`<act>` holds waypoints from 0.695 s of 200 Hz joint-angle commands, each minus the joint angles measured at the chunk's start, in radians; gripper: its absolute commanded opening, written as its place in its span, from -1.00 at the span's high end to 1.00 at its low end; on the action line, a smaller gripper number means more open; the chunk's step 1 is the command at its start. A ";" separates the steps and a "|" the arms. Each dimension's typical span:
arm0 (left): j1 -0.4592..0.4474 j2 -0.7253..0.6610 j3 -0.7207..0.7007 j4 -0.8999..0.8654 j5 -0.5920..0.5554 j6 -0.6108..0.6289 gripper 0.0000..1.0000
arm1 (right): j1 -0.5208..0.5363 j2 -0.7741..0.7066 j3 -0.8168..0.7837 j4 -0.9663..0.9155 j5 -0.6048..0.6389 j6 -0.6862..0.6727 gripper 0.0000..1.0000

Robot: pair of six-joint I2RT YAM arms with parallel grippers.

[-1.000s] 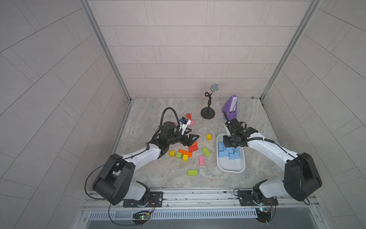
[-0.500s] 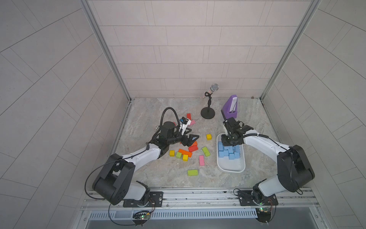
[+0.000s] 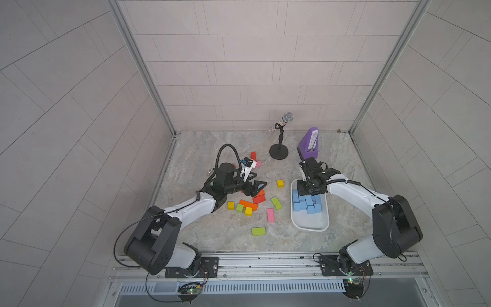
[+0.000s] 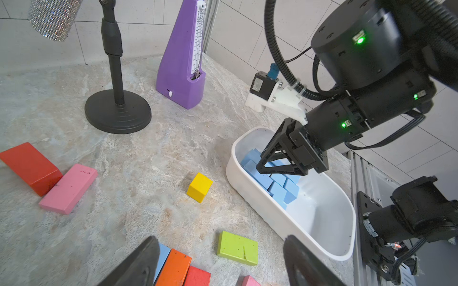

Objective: Pick out the blue building blocks
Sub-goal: Place the building block in the storage box.

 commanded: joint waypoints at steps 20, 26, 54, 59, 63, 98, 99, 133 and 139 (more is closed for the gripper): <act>0.001 -0.011 0.063 -0.120 -0.018 0.145 -0.63 | -0.002 -0.142 -0.082 0.064 -0.072 -0.019 0.29; 0.002 -0.009 0.080 -0.171 -0.032 0.189 -0.63 | -0.001 -0.175 -0.107 0.096 -0.089 -0.022 0.29; 0.002 0.009 0.171 -0.479 -0.126 0.461 -0.59 | -0.001 -0.336 -0.242 0.265 -0.128 -0.013 0.29; 0.002 0.010 0.176 -0.521 -0.151 0.516 -0.59 | -0.001 -0.364 -0.264 0.294 -0.131 -0.007 0.29; 0.002 0.013 0.180 -0.551 -0.171 0.560 -0.59 | -0.002 -0.385 -0.283 0.310 -0.133 -0.004 0.29; 0.000 0.102 0.277 -0.799 -0.336 0.834 -0.59 | -0.003 -0.521 -0.401 0.410 -0.146 0.011 0.28; 0.001 0.106 0.283 -0.804 -0.339 0.836 -0.59 | -0.003 -0.522 -0.403 0.411 -0.147 0.011 0.28; -0.004 0.242 0.420 -0.934 -0.399 0.943 -0.56 | -0.003 -0.548 -0.415 0.401 -0.163 -0.002 0.28; -0.007 0.266 0.439 -0.941 -0.419 0.959 -0.56 | -0.003 -0.547 -0.416 0.403 -0.170 -0.004 0.28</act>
